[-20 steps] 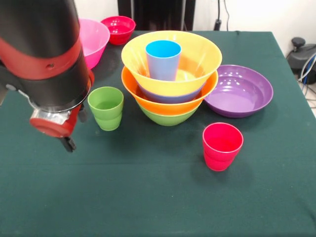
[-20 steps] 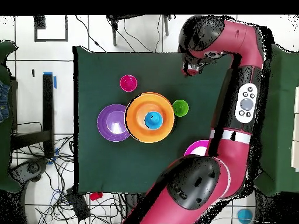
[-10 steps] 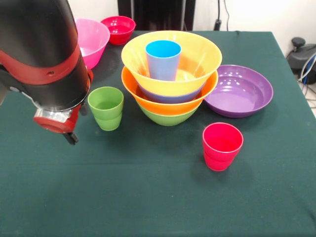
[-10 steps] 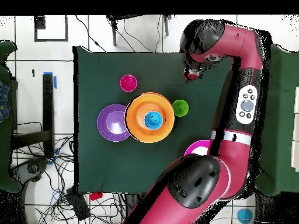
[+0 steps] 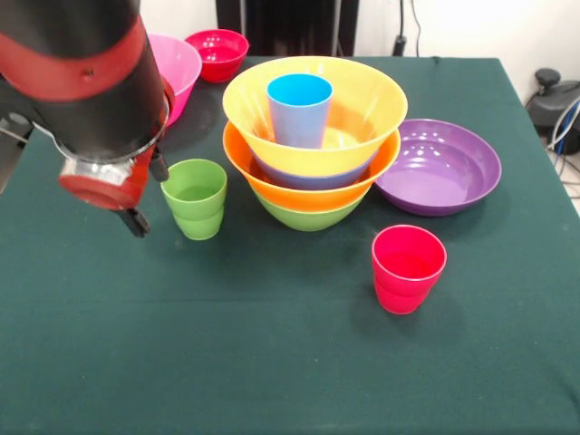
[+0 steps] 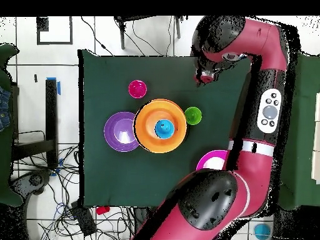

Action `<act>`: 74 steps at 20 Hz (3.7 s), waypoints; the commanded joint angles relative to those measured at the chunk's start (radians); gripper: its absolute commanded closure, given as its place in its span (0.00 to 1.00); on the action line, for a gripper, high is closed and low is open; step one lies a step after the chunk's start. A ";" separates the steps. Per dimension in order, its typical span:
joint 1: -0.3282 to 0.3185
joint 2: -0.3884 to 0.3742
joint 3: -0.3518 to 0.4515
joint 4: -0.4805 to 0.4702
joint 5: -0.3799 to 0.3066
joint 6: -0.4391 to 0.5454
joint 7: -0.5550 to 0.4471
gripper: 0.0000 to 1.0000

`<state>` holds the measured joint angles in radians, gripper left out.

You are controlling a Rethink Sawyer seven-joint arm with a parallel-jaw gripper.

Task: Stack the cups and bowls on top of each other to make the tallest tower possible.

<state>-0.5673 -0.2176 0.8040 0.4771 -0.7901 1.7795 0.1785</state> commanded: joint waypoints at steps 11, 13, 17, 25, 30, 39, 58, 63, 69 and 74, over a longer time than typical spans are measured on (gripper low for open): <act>-0.020 -0.034 -0.071 0.230 0.093 -0.076 -0.047 0.00; -0.028 -0.038 -0.077 0.264 0.111 -0.108 -0.029 0.00; -0.047 -0.042 -0.089 0.326 0.126 -0.185 -0.017 0.00; -0.052 -0.026 -0.104 0.356 0.134 -0.267 -0.014 0.00; -0.048 -0.013 -0.115 0.339 0.127 -0.283 -0.038 0.00; -0.030 -0.004 -0.140 0.313 0.107 -0.250 -0.034 0.00; -0.037 0.048 -0.181 0.338 0.110 -0.308 -0.037 0.00; -0.042 0.038 -0.187 0.361 0.120 -0.317 -0.029 0.00; -0.048 0.034 -0.195 0.396 0.128 -0.346 -0.006 0.00; -0.040 0.029 -0.214 0.399 0.124 -0.352 0.010 0.00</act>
<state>-0.6177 -0.2091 0.6416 0.7956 -0.6356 1.5019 0.1785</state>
